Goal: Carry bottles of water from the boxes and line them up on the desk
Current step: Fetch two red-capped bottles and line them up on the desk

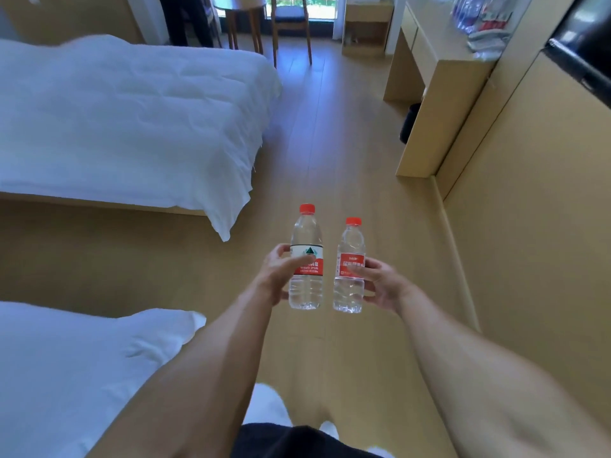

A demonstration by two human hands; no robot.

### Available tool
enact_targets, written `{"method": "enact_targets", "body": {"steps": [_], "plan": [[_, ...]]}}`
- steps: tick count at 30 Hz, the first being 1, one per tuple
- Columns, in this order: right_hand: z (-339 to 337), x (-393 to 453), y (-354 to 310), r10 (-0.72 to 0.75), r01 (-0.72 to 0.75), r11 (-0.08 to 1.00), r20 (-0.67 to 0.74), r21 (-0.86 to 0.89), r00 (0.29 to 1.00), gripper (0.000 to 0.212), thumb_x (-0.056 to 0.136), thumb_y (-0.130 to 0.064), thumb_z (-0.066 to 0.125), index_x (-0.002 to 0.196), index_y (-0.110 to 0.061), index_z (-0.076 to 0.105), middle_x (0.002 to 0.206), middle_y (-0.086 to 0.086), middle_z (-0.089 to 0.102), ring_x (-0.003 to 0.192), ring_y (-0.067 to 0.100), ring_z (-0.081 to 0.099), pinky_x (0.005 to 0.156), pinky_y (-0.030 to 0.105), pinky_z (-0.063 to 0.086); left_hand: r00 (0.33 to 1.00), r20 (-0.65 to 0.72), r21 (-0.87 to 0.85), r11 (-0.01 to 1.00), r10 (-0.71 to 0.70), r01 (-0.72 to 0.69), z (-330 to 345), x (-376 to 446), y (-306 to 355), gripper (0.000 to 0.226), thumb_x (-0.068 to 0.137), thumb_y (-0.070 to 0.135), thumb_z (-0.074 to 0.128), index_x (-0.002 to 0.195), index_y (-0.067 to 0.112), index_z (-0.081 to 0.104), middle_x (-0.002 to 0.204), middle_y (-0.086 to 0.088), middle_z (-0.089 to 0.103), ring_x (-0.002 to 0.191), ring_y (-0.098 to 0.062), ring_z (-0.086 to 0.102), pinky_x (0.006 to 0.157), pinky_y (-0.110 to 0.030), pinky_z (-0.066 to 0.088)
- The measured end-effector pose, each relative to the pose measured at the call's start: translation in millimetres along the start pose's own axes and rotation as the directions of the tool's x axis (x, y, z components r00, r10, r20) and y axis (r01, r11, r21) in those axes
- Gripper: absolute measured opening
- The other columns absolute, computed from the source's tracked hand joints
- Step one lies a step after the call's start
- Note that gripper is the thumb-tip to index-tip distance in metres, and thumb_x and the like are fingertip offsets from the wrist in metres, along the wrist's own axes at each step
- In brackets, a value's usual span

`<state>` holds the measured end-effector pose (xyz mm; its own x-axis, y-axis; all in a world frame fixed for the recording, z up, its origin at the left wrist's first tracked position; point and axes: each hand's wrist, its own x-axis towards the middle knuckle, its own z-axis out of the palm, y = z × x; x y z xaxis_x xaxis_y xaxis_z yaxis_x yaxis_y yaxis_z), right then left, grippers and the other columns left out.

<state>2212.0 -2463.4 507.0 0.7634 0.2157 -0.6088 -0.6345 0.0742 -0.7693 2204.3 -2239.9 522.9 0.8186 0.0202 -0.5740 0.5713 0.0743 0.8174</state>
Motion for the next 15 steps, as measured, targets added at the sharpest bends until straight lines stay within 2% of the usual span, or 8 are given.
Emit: {"method": "enact_targets", "body": {"steps": [5,9,12,15], "plan": [[-6,77,-55,0.014,-0.014,1.0,0.009,-0.023,1.0,0.047,0.082,-0.016,0.076,0.127,-0.014,0.062,0.116,0.01,0.071,0.1,0.025,0.066,0.083,0.04,0.052,1.0,0.022,-0.002,1.0,-0.014,0.014,5,82,44,0.056,0.082,0.018,0.081,0.131,0.02,0.053,0.11,-0.013,0.073,0.095,-0.029,0.073,0.084,-0.059,0.057],[-12,147,-103,0.013,-0.014,0.999,-0.016,-0.041,1.0,0.048,0.079,-0.017,0.078,0.125,-0.013,0.064,0.118,0.013,0.069,0.101,0.025,0.065,0.084,0.04,0.051,0.998,0.056,0.014,1.0,-0.012,0.012,8,166,90,0.057,0.083,0.018,0.081,0.132,0.02,0.052,0.112,-0.013,0.071,0.098,-0.029,0.072,0.087,-0.06,0.056],[-18,201,-149,0.026,-0.028,0.999,-0.065,-0.019,0.998,0.048,0.079,-0.016,0.078,0.125,-0.013,0.064,0.117,0.013,0.07,0.098,0.024,0.066,0.079,0.037,0.051,0.996,0.086,0.017,1.0,-0.02,0.019,8,231,136,0.056,0.083,0.017,0.08,0.131,0.021,0.052,0.111,-0.011,0.071,0.097,-0.028,0.072,0.085,-0.056,0.058],[-22,247,-197,0.032,-0.032,0.999,-0.115,-0.002,0.993,0.046,0.081,-0.016,0.077,0.125,-0.012,0.064,0.105,0.007,0.073,0.091,0.021,0.069,0.076,0.036,0.051,0.991,0.126,0.056,0.998,-0.04,0.033,7,290,185,0.052,0.083,0.018,0.08,0.128,0.021,0.054,0.109,-0.009,0.072,0.093,-0.025,0.072,0.077,-0.051,0.06]]}}
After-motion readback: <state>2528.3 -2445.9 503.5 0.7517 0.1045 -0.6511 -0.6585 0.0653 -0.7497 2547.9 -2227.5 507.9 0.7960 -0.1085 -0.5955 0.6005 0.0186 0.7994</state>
